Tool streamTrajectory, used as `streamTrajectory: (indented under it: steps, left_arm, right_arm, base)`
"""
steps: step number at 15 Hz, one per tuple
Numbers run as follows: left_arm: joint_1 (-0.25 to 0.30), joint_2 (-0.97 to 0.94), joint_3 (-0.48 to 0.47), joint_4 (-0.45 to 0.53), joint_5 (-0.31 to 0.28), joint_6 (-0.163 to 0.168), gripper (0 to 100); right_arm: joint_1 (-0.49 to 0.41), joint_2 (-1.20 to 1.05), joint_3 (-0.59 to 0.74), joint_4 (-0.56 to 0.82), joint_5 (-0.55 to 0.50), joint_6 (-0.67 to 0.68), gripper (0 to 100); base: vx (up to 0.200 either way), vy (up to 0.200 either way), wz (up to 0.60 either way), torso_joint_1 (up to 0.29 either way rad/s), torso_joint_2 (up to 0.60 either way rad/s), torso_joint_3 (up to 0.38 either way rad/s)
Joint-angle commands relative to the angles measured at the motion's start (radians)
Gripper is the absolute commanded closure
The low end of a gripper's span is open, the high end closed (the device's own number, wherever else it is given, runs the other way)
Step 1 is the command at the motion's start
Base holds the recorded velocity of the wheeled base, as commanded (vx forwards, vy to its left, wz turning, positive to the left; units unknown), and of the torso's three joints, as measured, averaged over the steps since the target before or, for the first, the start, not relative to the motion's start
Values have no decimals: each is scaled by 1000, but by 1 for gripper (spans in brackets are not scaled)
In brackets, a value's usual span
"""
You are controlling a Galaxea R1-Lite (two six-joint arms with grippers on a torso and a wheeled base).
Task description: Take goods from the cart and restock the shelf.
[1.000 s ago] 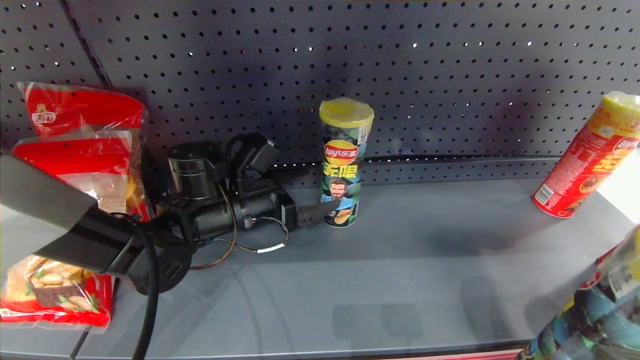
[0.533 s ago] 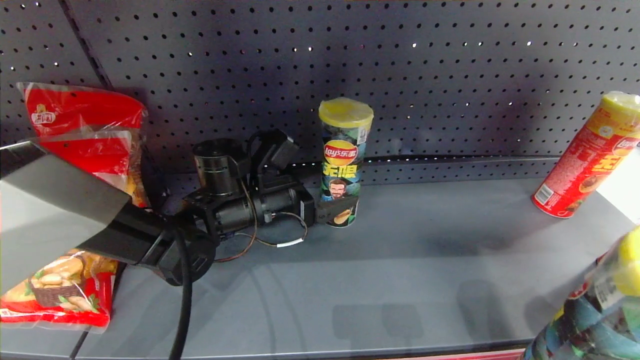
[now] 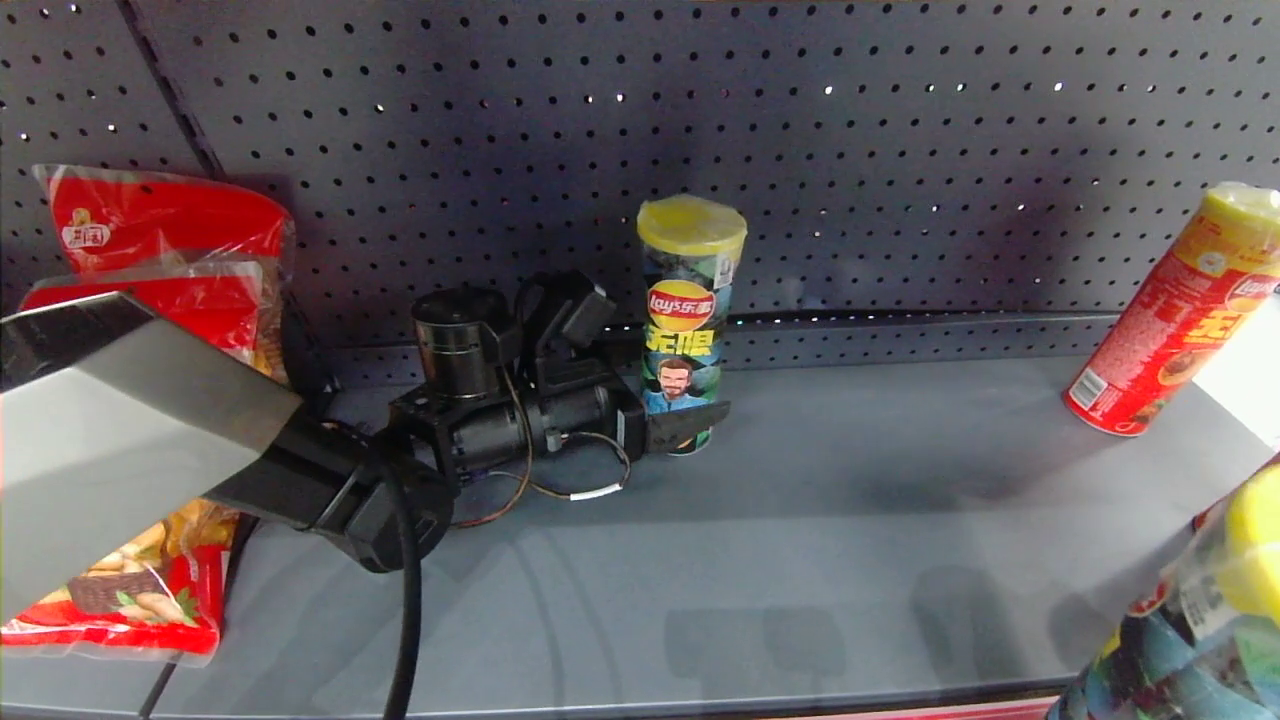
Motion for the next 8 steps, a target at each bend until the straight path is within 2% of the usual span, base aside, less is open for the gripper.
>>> streamTrajectory:
  steps: [1, 5, 8]
  left_arm:
    - [1, 0, 2, 1, 2, 1, 0]
    - [-2, 17, -7, 1, 3, 2, 0]
    - [-27, 33, -13, -2, 0, 1, 0]
  right_arm:
    - [3, 3, 1, 0, 1, 0, 100]
    - [3, 5, 2, 0, 1, 0, 100]
    - [4, 9, 2, 0, -1, 0, 100]
  base:
    - [0, 0, 0, 0, 0, 0]
    - [0, 0, 0, 0, 0, 0]
    - [0, 0, 0, 0, 0, 0]
